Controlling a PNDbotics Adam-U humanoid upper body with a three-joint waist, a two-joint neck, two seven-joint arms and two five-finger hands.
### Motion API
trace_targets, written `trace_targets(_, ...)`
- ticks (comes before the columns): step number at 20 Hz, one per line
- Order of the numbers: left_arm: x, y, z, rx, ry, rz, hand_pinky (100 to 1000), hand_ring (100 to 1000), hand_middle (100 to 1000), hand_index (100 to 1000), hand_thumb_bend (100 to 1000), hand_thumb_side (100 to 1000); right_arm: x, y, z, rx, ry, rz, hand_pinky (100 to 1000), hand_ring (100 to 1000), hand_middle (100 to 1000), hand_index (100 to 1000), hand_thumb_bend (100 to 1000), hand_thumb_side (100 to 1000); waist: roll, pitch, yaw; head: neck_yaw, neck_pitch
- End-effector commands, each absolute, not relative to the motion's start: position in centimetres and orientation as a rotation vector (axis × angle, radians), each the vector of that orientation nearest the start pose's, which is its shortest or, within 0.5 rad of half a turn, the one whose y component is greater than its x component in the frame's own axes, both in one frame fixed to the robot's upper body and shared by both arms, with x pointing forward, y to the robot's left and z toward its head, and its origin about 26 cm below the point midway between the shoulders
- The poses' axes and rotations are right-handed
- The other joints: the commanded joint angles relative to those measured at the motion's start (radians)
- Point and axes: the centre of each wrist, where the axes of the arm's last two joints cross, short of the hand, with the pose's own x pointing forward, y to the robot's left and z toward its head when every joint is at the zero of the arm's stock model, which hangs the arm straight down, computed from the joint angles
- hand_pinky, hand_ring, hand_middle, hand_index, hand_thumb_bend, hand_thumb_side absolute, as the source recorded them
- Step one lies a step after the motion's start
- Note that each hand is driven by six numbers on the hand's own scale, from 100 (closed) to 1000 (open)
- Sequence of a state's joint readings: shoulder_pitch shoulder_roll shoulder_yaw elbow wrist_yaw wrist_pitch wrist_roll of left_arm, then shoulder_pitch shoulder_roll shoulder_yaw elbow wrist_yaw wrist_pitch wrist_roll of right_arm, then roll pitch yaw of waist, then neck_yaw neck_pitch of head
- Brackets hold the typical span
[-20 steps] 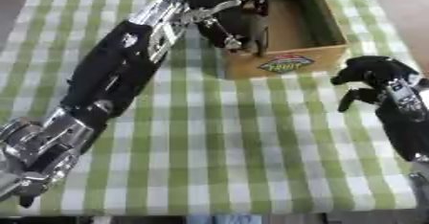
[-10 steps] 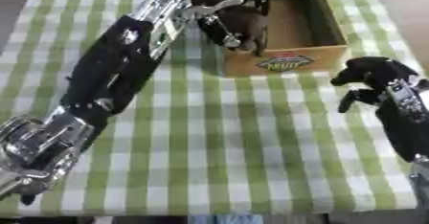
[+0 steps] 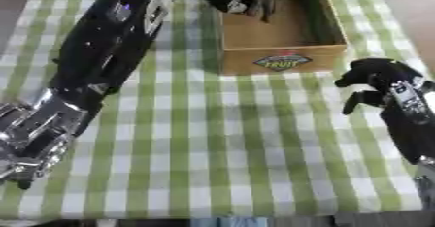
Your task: Pick up objects on the table and place them in the box.
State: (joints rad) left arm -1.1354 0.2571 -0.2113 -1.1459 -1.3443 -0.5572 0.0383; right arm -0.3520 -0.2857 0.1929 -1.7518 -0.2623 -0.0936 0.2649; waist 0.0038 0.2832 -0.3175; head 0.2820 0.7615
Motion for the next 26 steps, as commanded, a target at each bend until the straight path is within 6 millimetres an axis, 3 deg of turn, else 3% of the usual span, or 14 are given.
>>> trace_targets(1,45.2,13.1,31.1,-1.23,2.203,1.645,597,435,395,597,392,100,33.5,-21.2,14.9,0.451,-2.075,0.622,398,675,604,736,100,731,-0.006,-0.018,-0.009,0.011,-0.013)
trace_targets(5,45.7,13.5,30.1,-1.18,2.28,1.576,601,457,412,606,360,100,33.6,-20.8,15.2,0.466,-2.08,0.634,398,675,604,736,100,732,-0.005,-0.008,-0.024,0.019,-0.021)
trace_targets(12,47.2,14.5,26.7,-1.109,2.338,1.567,607,481,447,618,273,100,33.7,-20.4,15.4,0.479,-2.086,0.645,398,675,604,736,100,738,-0.002,0.008,-0.041,0.03,-0.032)
trace_targets(20,48.4,15.4,24.0,-1.123,2.295,1.621,650,535,485,664,298,100,33.8,-20.1,15.6,0.49,-2.089,0.657,398,675,604,736,100,741,0.005,0.016,-0.056,0.04,-0.042)
trace_targets(23,48.8,15.9,22.7,-1.16,2.215,1.763,684,615,548,723,295,100,33.8,-20.0,15.6,0.493,-2.088,0.658,398,675,604,736,100,741,0.007,0.016,-0.057,0.041,-0.044)
trace_targets(26,49.1,16.1,22.0,-1.2,2.131,1.891,736,730,693,796,328,100,33.8,-20.0,15.7,0.495,-2.089,0.658,399,675,604,736,100,741,0.007,0.016,-0.057,0.039,-0.045)
